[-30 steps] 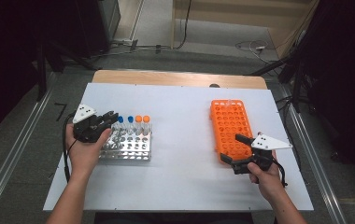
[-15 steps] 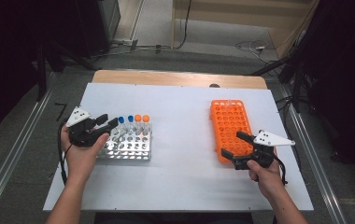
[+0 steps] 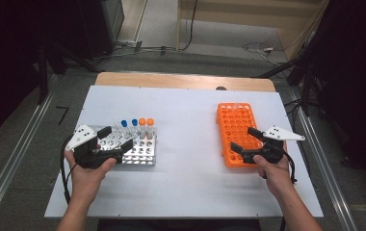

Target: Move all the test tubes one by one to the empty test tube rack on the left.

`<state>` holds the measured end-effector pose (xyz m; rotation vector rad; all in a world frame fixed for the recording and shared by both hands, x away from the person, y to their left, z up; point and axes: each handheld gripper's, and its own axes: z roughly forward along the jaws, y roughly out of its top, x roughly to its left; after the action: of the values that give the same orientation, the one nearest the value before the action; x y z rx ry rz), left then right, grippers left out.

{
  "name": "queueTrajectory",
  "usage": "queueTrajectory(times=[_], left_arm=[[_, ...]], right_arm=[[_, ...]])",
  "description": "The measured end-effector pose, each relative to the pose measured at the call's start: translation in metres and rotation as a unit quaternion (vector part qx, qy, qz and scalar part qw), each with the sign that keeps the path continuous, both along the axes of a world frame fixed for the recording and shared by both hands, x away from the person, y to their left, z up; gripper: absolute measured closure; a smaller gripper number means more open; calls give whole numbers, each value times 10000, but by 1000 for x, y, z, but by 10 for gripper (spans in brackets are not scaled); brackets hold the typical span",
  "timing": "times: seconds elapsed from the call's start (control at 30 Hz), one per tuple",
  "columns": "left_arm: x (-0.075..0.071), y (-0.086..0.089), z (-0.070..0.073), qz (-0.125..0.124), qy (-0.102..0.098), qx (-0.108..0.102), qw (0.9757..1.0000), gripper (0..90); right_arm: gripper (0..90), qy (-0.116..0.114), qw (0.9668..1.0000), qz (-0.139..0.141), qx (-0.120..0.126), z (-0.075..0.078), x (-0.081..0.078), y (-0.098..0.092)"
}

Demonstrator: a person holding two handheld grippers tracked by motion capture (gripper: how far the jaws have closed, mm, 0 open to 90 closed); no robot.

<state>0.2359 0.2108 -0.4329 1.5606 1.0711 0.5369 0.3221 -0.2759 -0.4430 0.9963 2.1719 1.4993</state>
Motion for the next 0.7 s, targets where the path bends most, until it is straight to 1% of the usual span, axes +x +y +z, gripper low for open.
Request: queueTrajectory(times=[0.03, 0.07, 0.1, 0.2, 0.3, 0.37, 0.4, 0.47, 0.6, 0.7], left_arm=[[-3, -1, -1, -45, 0, -55, 10000, 45], [-5, -2, -1, -130, -14, -111, 9999, 41], [-8, -3, -2, -165, -26, -177, 9997, 21], [-16, -5, -2, -239, -71, -151, 9996, 16], [-22, -5, -3, -223, -80, -226, 9995, 9], [-24, -6, -6, -240, -54, -210, 9995, 5], [-25, -6, -8, -254, -32, -162, 9995, 1], [-27, -7, -12, -283, 12, -185, 9994, 0], [-29, -10, -15, -228, -21, -242, 9994, 0], [-29, -11, -15, -230, -52, -217, 9995, 0]], right_arm=[[18, -30, 10000, -10, -20, 0, 2, 0], [17, -23, 10000, -19, -20, -1, 5, -1], [17, -7, 10000, -45, -16, -1, 6, -1], [17, 3, 9999, -95, -70, -3, 13, -1], [17, 59, 9998, -168, -107, -4, 19, -1], [17, 99, 9996, -213, -140, -6, 24, 0], [17, 113, 9995, -254, -153, -7, 26, 1], [17, 137, 9992, -317, -202, -8, 31, 3], [18, 208, 9985, -421, -266, -7, 41, 7], [20, 253, 9982, -474, -276, -5, 48, 9]])
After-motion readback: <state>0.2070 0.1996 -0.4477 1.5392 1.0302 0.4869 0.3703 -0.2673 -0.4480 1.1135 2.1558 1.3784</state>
